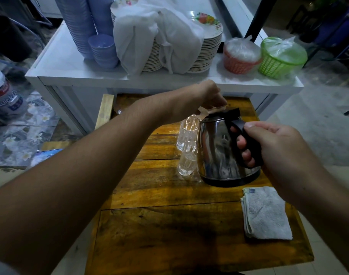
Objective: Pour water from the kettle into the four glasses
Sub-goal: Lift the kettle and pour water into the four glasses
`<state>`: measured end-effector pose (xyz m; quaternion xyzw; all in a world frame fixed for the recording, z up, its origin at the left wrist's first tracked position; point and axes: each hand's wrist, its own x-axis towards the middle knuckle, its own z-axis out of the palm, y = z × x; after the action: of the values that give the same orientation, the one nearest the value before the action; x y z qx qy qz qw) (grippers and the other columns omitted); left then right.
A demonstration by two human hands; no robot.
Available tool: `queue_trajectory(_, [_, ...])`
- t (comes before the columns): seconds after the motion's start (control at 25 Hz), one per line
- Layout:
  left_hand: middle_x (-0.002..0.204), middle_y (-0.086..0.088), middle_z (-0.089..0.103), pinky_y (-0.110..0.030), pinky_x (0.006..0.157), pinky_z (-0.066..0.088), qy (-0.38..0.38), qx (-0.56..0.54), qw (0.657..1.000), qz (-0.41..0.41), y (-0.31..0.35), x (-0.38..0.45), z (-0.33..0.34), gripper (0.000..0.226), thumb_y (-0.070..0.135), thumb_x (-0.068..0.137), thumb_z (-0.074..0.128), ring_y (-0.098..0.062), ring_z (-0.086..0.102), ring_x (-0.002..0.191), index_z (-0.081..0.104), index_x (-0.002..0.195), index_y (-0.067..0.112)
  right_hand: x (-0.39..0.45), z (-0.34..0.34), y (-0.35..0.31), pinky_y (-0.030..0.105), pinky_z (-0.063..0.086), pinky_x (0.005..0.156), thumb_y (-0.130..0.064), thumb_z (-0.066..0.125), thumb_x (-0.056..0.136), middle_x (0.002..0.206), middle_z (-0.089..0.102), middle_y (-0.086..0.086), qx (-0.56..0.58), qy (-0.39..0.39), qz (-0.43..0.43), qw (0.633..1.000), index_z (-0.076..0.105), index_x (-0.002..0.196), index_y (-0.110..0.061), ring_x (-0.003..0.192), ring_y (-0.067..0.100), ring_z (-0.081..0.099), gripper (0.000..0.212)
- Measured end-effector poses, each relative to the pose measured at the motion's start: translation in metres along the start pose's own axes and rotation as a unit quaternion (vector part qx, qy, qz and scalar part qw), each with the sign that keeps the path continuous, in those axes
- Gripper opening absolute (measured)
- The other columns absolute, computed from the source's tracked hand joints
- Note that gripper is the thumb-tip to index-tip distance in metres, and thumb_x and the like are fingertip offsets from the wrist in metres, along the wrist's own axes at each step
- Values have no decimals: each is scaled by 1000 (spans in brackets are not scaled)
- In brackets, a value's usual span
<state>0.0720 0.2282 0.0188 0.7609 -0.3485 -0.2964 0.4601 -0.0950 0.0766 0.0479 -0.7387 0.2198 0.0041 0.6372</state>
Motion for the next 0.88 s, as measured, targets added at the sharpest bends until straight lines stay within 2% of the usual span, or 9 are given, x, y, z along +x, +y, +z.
queue_trajectory(0.24, [118,3,68,-37,105,39,-36,-22,999,-25,17,-7,3,70,49,87,14,-13,60,110,67,122,18,-17,6,22,27,39,49,-20,48,102,57,60,-2,63,46,-11,997,68,86,-16,50,10,50,26])
queue_trajectory(0.64, [107,6,72,-27,88,40,-37,-68,997,-13,32,-6,5,64,43,86,16,-11,62,102,68,114,17,-22,12,41,20,40,42,-13,45,102,56,55,-3,161,75,-51,983,63,85,-10,50,9,50,25])
queue_trajectory(0.76, [113,1,72,-24,84,42,-24,-106,994,-10,31,-3,3,62,38,88,15,-10,64,103,69,112,17,-20,14,44,21,39,42,-12,44,102,57,53,-1,179,81,-60,979,61,88,-6,51,10,49,23])
queue_trajectory(0.88, [120,-5,71,-26,91,44,-17,-128,992,-7,29,-1,1,65,37,88,14,-13,65,108,69,114,13,-18,14,47,21,37,41,-12,42,102,56,51,0,194,78,-66,976,62,90,-5,50,12,47,24])
